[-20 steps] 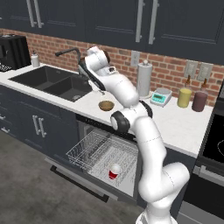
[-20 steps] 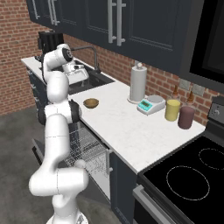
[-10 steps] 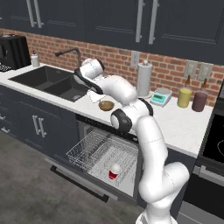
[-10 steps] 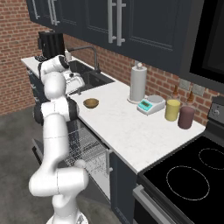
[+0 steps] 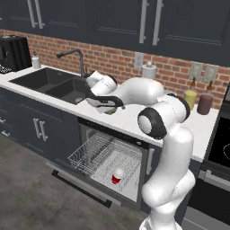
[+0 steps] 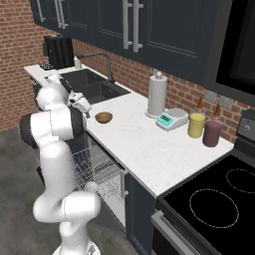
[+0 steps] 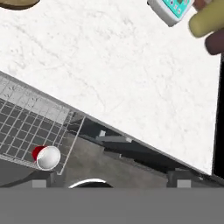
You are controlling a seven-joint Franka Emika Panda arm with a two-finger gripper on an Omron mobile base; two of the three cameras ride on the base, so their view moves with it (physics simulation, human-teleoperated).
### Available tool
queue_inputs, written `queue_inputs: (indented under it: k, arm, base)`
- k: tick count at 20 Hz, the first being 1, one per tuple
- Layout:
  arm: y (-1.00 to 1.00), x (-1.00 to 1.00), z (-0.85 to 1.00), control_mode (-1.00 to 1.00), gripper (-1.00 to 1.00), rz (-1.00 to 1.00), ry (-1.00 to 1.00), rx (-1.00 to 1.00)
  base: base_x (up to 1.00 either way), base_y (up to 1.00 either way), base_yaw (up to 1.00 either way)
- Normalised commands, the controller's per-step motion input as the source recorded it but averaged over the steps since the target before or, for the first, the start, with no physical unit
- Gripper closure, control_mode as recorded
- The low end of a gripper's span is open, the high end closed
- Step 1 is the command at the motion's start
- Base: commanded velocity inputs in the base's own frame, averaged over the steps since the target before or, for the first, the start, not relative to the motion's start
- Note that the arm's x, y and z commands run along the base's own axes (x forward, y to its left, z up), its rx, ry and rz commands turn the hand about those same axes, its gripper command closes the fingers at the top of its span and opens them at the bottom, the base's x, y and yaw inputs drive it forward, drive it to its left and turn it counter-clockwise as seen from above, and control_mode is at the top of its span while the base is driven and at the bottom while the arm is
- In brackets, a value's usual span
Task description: Pick up the cup and bowl from the counter, place them in the dishwasher, and close the dishwasher door.
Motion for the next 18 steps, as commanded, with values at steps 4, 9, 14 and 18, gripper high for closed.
queue_inputs:
  k: [4,9,14,18]
  arm:
    - [-0.32,-0.11,-0.01,-1.00,-1.00,0.04,-0.10,0.06]
    - [0.07,0.09,0.75,-1.00,-1.00,0.19,0.03,0.00]
    - [0.17,0.20,0.92,-1.00,-1.00,0.21,0.13,-0.02]
    - [0.08,0.16,0.35,-1.00,-1.00,0.05,0.03,0.07]
  base:
    - [0.00,0.00,0.00]
    - [0.00,0.00,0.00]
    - [0.00,0.00,0.00]
    - [0.00,0.00,0.00]
